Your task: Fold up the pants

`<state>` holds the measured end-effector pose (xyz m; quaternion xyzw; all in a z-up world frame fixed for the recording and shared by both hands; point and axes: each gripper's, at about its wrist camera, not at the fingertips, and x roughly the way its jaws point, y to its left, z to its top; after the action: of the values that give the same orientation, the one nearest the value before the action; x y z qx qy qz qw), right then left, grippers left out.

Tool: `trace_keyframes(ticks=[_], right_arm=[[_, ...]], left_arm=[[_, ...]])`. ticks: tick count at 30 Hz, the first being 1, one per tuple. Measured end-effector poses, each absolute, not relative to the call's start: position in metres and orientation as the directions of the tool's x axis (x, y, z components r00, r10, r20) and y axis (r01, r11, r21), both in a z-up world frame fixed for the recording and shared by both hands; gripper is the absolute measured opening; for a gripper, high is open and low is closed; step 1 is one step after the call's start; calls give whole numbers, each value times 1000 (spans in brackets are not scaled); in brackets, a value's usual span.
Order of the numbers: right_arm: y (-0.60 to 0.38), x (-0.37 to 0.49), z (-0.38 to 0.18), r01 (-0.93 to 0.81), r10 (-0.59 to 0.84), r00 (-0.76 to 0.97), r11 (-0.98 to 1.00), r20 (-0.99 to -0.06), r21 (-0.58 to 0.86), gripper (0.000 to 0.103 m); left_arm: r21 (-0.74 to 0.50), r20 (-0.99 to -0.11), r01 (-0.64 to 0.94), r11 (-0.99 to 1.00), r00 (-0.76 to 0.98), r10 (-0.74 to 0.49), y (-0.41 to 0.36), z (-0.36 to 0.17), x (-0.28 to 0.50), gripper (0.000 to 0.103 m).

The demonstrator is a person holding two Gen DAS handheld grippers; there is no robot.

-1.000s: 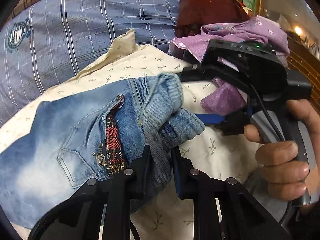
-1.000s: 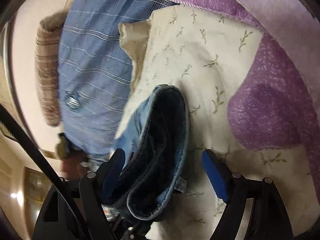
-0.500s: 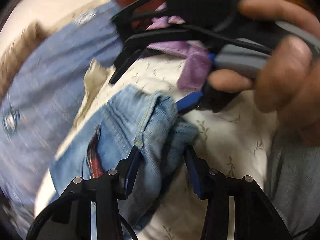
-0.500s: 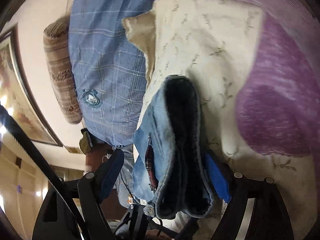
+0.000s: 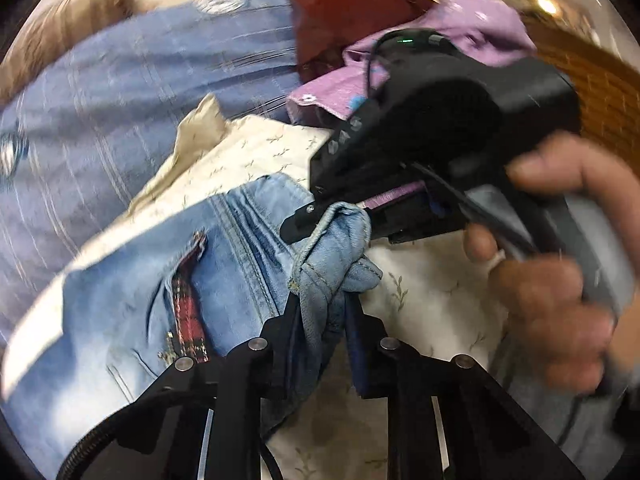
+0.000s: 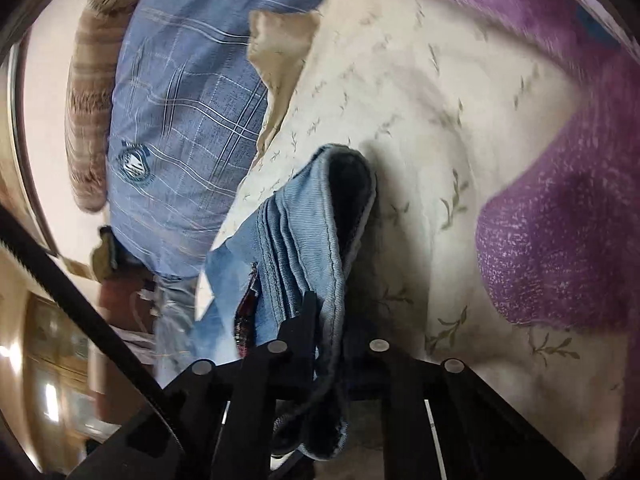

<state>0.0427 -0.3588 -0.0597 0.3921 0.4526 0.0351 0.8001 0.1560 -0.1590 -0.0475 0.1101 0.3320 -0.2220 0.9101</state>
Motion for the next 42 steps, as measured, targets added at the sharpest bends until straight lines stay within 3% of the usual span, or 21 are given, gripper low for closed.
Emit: trace_keyframes(ticks=[4,7,13,18,24,28,30,32,33,34,35,39,42], right_arm=[[-341,43,-35,242,311,600,807,-737,538,7],[-327,51,-13,226,293,603,830,-742,511,7],[-203,76,62,24,59,611,995,-790,93,7],[-116,97,64,-149,194,589,980,-784,131,8],[-27,129,-8,-247,389,465,920,-795,305,10],[-24,141,-68,-190,455,391,890,-800,414,31],[-37,138,-78,-133,486,377,871,-788,473,31],[-49,125,-62,-132,503,438,856,-745,501,39],[-55,116,-51,-143,503,471,854,-725,500,51],[-63,103,-40,-143,481,509,865,-714,480,77],[-72,87,-31,-139,433,554,890,-711,434,85],[-99,43,-27,-130,333,611,937,-719,324,86],[-115,15,-47,-113,272,630,959,-727,260,82]], left_arm=[[-148,-658,430,891,630,-413,-139,-33,169,18],[-298,-611,399,867,619,-494,-110,-14,176,18],[-604,-450,286,744,648,-614,-13,6,167,18],[-743,-371,141,654,727,-578,94,-8,136,19],[-763,-496,-117,635,736,-460,181,-65,116,20],[-705,-622,-253,662,670,-406,201,-95,123,30],[-719,-619,-262,644,663,-422,211,-97,124,33],[-745,-589,-251,618,681,-435,219,-93,123,47],[-753,-577,-243,611,692,-435,220,-93,119,50],[-759,-565,-238,606,704,-431,223,-91,117,53],[-763,-556,-236,602,714,-425,228,-90,116,55],[-755,-558,-242,610,725,-403,231,-93,111,59],[-691,-610,-252,677,706,-360,221,-94,113,55]])
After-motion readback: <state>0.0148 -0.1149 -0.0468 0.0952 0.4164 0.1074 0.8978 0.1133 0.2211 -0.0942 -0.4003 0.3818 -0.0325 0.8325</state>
